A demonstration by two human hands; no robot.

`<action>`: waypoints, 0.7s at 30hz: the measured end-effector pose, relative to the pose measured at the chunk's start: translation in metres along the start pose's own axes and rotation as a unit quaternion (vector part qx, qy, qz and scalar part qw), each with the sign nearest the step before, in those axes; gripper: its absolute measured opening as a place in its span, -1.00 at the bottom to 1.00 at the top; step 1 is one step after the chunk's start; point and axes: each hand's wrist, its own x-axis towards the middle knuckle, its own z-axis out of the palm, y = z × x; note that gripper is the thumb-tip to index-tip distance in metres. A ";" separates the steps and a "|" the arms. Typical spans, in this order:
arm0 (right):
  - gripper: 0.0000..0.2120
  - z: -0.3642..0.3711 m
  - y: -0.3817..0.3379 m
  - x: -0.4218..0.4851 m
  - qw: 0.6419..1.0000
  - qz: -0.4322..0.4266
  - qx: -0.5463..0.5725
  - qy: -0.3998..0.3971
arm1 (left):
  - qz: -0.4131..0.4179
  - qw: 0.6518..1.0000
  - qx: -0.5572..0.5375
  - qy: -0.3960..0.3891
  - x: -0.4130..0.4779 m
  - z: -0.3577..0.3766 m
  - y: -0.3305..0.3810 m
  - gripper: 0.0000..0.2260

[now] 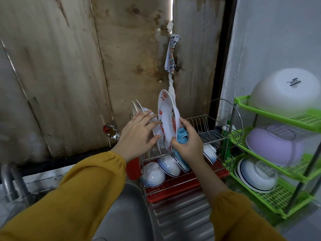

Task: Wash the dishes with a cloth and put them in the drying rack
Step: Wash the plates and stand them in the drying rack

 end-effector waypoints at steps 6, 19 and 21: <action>-0.30 0.005 0.002 0.004 0.997 -0.023 -0.059 -0.051 | 0.005 1.000 0.006 0.005 -0.002 0.001 0.000 -0.53; -0.39 0.009 0.011 -0.006 0.998 -0.050 -0.025 0.007 | 0.000 1.000 0.007 0.000 -0.004 0.002 0.000 -0.52; -0.38 0.009 0.011 -0.003 0.998 -0.044 -0.052 -0.010 | 0.002 1.000 0.010 0.001 -0.005 0.003 0.001 -0.52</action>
